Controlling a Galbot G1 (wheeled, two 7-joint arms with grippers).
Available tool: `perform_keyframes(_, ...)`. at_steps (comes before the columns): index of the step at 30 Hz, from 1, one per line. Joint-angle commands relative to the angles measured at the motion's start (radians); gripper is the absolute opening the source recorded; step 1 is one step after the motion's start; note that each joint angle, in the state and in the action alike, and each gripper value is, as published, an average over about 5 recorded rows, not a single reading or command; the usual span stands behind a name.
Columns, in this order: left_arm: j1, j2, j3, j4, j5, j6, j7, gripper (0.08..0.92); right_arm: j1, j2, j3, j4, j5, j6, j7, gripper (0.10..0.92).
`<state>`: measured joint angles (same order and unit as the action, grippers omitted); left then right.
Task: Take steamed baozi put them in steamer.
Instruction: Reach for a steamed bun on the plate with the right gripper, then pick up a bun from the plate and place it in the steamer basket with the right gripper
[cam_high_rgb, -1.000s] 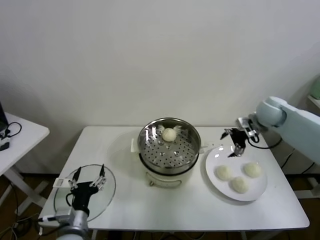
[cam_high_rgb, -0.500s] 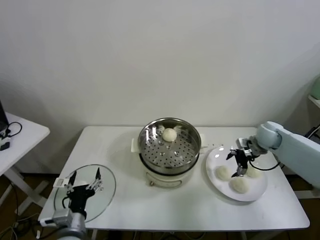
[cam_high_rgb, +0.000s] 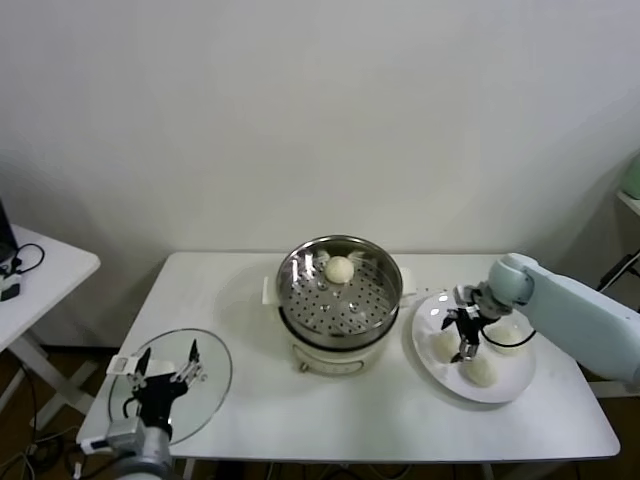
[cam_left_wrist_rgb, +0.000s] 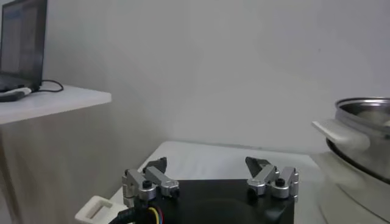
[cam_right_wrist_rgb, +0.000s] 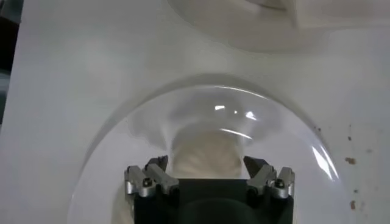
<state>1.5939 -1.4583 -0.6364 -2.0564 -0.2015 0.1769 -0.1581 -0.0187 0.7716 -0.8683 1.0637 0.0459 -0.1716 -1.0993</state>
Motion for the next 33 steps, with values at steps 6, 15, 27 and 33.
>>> perform_keyframes(6, 0.0, -0.002, 0.003, -0.001, -0.001, 0.003, -0.004, 0.823, -0.01, 0.028, 0.012, -0.039, -0.014, -0.001, -0.013, 0.811)
perform_keyframes(15, 0.003, -0.004, 0.004, -0.004, -0.001, 0.003, -0.005, 0.823, -0.006, 0.022, 0.02, -0.037, -0.011, -0.002, -0.02, 0.744)
perform_keyframes(27, 0.006, -0.006, 0.003, -0.011, -0.002, 0.003, -0.006, 0.823, 0.042, 0.004, -0.002, -0.014, 0.048, -0.014, -0.018, 0.705)
perform_keyframes(33, 0.005, -0.006, 0.003, -0.02, -0.005, 0.006, -0.006, 0.823, 0.201, -0.018, -0.092, 0.006, 0.131, -0.022, -0.028, 0.704)
